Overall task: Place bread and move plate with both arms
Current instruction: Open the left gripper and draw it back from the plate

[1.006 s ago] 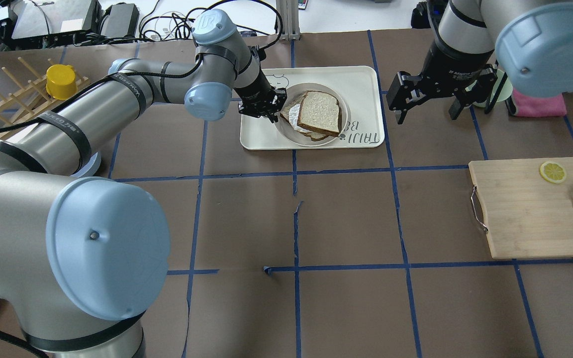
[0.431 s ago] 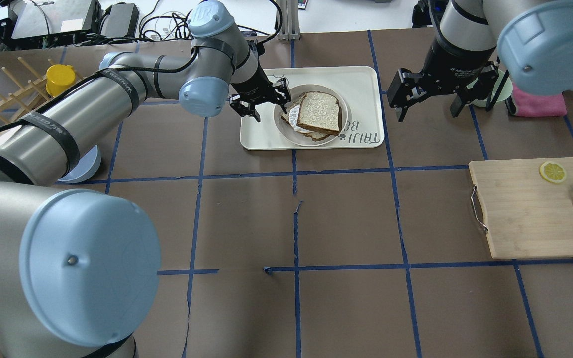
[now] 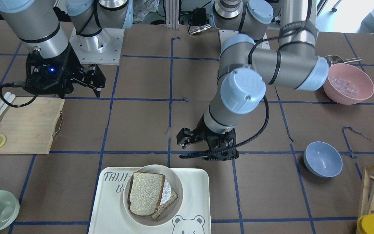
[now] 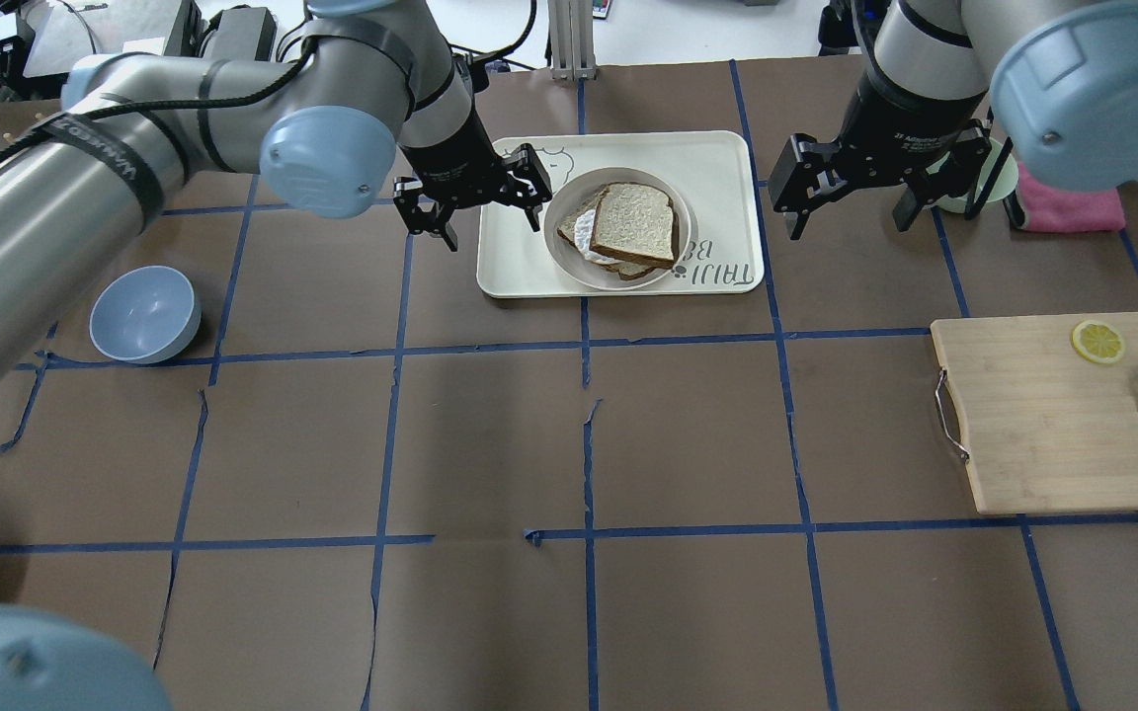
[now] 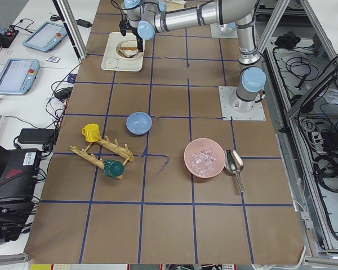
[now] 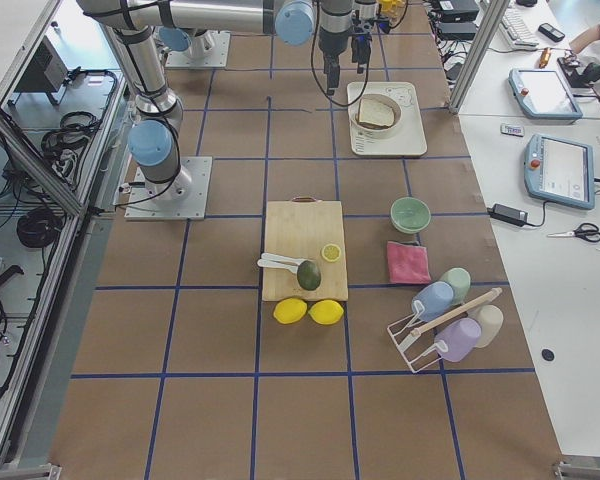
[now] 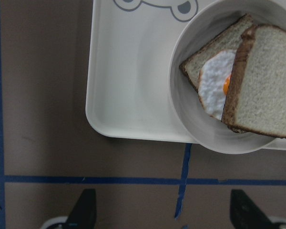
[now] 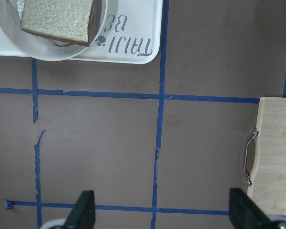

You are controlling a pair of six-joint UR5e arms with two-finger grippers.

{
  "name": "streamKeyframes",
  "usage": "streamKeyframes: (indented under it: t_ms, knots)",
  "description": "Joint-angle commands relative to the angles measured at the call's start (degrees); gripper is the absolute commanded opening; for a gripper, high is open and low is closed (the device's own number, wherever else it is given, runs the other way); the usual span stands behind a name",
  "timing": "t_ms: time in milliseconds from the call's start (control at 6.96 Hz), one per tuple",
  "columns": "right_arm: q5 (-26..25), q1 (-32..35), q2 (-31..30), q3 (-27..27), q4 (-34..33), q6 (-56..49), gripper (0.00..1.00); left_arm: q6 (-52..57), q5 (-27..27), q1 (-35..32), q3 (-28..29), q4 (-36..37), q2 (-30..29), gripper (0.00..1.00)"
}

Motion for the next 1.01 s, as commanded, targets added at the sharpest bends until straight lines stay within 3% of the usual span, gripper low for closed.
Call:
streamKeyframes:
  t_ms: [0,144,431,575,719,862]
  knots:
    - [-0.5,0.0,-0.2,0.1,0.2,-0.1,1.00,0.1,5.4,0.1,-0.9,-10.3,11.7,1.00]
    - [-0.8,0.0,-0.2,0.1,0.2,-0.1,1.00,0.0,5.8,-0.2,-1.6,-14.0,16.2,1.00]
    - [-0.7,0.1,-0.2,0.0,0.2,-0.1,1.00,0.1,7.0,0.0,-6.0,-14.8,22.0,1.00]
    - [-0.4,0.1,-0.3,0.0,0.2,-0.1,1.00,2.1,10.0,0.8,-7.2,-10.4,22.9,1.00]
    - [-0.8,0.0,-0.2,0.0,0.2,-0.1,1.00,12.9,10.3,2.3,-7.0,-6.5,22.7,1.00]
    - [-0.8,0.1,-0.2,0.1,0.2,-0.1,1.00,14.6,10.0,4.5,-6.9,-6.4,22.8,1.00]
